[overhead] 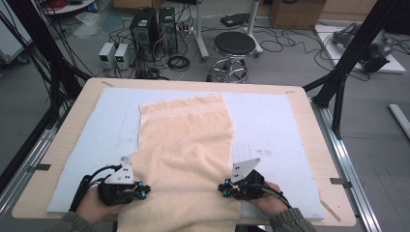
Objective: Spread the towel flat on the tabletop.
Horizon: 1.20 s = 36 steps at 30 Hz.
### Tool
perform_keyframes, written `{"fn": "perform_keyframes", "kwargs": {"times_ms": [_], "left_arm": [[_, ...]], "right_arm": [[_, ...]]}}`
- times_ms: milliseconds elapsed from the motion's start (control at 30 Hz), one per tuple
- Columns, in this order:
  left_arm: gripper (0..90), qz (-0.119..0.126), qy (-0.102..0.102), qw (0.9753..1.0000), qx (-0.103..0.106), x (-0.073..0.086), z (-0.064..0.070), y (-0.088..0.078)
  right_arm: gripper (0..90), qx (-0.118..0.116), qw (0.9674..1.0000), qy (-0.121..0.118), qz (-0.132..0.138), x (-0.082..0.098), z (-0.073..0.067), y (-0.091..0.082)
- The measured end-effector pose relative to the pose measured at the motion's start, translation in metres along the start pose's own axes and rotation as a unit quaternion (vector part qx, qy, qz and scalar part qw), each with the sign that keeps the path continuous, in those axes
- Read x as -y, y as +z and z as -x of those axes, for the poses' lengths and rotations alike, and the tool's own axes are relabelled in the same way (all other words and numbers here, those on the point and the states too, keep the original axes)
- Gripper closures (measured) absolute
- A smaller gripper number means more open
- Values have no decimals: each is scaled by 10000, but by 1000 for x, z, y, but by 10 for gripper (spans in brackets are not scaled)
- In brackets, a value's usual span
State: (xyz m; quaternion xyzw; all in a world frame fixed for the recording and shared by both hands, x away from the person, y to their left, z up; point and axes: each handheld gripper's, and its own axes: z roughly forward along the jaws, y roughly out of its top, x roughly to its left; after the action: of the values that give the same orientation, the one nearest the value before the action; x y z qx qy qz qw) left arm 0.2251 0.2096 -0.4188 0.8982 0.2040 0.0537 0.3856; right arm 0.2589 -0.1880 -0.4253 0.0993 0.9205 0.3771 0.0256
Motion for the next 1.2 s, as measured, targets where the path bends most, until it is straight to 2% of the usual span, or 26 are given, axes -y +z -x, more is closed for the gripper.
{"fn": "perform_keyframes", "kwargs": {"times_ms": [67, 167, 200, 267, 367, 467, 567, 667, 733, 833, 867, 900, 967, 1033, 1067, 1200], "left_arm": [[847, 20, -15, 10000, 95, 2, 10, -5], [821, -94, -7, 9987, 495, 2, 18, -10], [785, -70, 28, 9988, 485, 1, 20, -12], [683, 54, 90, 9992, 378, -1, 19, -16], [631, 300, -52, 9994, 147, -3, 8, -19], [618, 483, -182, 9985, -152, -3, -11, -19], [608, 568, -360, 9961, -572, -4, -29, -15], [581, 604, -536, 9923, -939, -6, -45, -9], [574, 611, -616, 9904, -1077, -8, -52, -6], [561, 619, -663, 9887, -1192, -11, -61, -1], [561, 648, -696, 9884, -1186, -12, -62, 0], [560, 659, -706, 9886, -1154, -12, -63, 1], [558, 655, -730, 9889, -1118, -13, -62, 2], [556, 674, -694, 9890, -1118, -13, -60, 1], [556, 708, -677, 9892, -1094, -13, -58, -1], [556, 813, -669, 9886, -1077, -11, -55, -8]], "right_arm": [[849, -50, 10000, -64, 27, 0, -9, -3], [836, -166, 9998, -117, 22, 0, -20, -7], [818, -168, 9997, -155, 12, -1, -22, -9], [777, -156, 9997, -149, 134, -4, -23, -15], [726, 47, 9992, -84, 377, -8, -19, -25], [699, 336, 9982, -15, 496, -11, -4, -32], [670, 574, 9976, 68, 376, -9, 15, -29], [633, 575, 9976, 303, 256, -2, 34, -18], [621, 524, 9974, 459, 169, 4, 44, -8], [635, 455, 9976, 527, -55, 9, 49, 4], [665, 465, 9975, 523, 22, 11, 49, 4], [727, 458, 9973, 569, 63, 13, 49, 4], [837, 277, 9975, 653, 72, 15, 51, 1], [857, 252, 9975, 663, 58, 16, 51, -1], [860, 266, 9979, 592, 33, 16, 50, -2], [862, 207, 9986, 478, -75, 23, 34, -12]]}}
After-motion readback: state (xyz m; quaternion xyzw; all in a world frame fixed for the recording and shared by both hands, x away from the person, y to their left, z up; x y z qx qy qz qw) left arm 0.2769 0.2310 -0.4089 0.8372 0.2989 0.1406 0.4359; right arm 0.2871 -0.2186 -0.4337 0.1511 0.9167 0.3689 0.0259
